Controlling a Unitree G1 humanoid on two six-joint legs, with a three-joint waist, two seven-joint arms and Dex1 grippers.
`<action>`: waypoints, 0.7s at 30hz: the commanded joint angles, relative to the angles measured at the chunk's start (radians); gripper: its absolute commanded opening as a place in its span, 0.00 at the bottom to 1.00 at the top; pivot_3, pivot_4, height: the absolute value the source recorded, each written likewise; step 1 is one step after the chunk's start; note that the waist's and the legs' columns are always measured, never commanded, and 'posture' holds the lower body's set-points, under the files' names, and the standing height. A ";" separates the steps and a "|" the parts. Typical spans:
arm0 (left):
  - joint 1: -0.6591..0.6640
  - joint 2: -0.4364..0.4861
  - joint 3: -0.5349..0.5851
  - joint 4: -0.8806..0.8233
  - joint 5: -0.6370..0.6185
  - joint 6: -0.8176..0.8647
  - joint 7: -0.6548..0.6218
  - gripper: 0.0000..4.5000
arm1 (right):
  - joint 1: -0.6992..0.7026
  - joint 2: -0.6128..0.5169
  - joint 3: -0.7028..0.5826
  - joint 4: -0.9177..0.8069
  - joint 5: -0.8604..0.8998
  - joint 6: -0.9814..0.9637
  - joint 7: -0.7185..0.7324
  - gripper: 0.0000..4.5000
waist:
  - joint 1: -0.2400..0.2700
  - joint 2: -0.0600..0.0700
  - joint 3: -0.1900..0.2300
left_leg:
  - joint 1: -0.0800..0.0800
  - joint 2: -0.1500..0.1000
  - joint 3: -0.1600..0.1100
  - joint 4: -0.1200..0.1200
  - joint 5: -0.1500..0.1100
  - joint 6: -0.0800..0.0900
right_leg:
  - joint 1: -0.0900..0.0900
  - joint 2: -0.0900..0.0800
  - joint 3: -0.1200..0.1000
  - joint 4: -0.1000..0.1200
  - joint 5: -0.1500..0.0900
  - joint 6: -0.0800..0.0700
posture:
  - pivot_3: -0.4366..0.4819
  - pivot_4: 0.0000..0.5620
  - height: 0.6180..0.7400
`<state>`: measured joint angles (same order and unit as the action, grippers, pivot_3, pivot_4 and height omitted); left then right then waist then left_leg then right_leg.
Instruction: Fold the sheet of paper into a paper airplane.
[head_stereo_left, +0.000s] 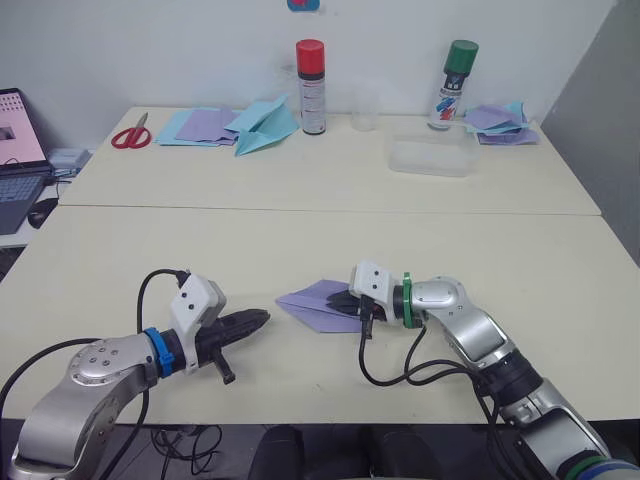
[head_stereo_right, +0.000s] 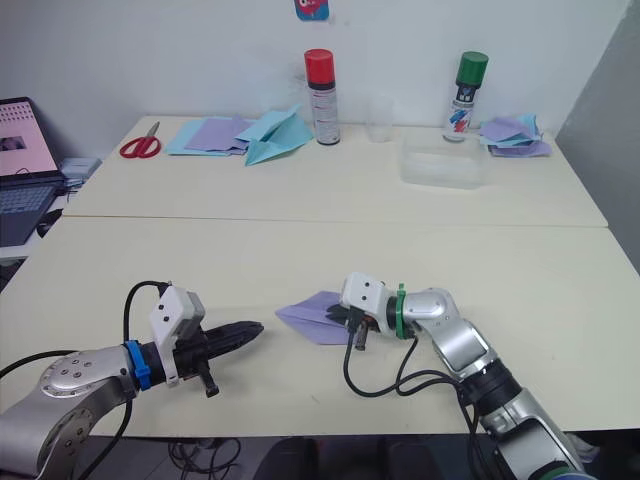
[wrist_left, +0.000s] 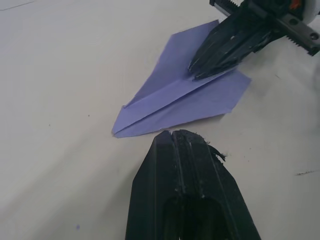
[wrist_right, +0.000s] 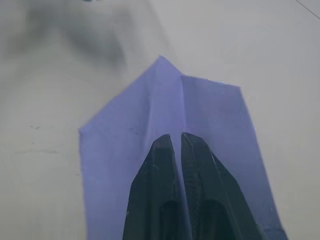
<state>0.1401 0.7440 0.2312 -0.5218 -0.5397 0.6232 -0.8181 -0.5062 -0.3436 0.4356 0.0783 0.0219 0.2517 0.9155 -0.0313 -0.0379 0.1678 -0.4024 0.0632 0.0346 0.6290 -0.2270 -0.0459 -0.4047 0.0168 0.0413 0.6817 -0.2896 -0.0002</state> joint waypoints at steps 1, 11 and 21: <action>-0.012 0.020 0.039 -0.034 -0.028 0.001 -0.003 0.00 | -0.026 0.006 0.005 -0.001 -0.004 -0.031 0.022 0.07 | 0.000 0.000 0.000 | 0.000 0.000 0.000 0.000 0.000 0.000 | 0.000 0.000 0.000 0.000 0.001 -0.001 | 0.48 0.27 1.00; 0.000 0.047 0.090 -0.053 -0.054 0.001 -0.010 0.00 | -0.006 -0.026 0.006 -0.112 0.009 -0.012 0.070 0.43 | 0.000 0.000 0.000 | 0.000 0.000 0.000 0.000 0.000 0.000 | 0.000 0.000 0.000 0.000 0.001 -0.002 | 0.48 0.27 1.00; 0.037 0.076 0.115 -0.098 -0.076 0.003 -0.028 0.00 | 0.026 -0.007 0.034 -0.075 -0.107 -0.030 -0.049 0.66 | 0.000 0.000 0.000 | 0.000 0.000 0.000 0.000 0.000 0.000 | 0.000 0.000 0.000 0.001 0.001 -0.002 | 0.48 0.27 1.00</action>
<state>0.1758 0.8078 0.3160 -0.5884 -0.5950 0.6290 -0.8417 -0.4600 -0.3619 0.4745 0.0014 -0.0638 0.2356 0.9012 -0.0313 -0.0379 0.1678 -0.4020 0.0632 0.0347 0.6292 -0.2270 -0.0459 -0.4048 0.0170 0.0414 0.6824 -0.2885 -0.0020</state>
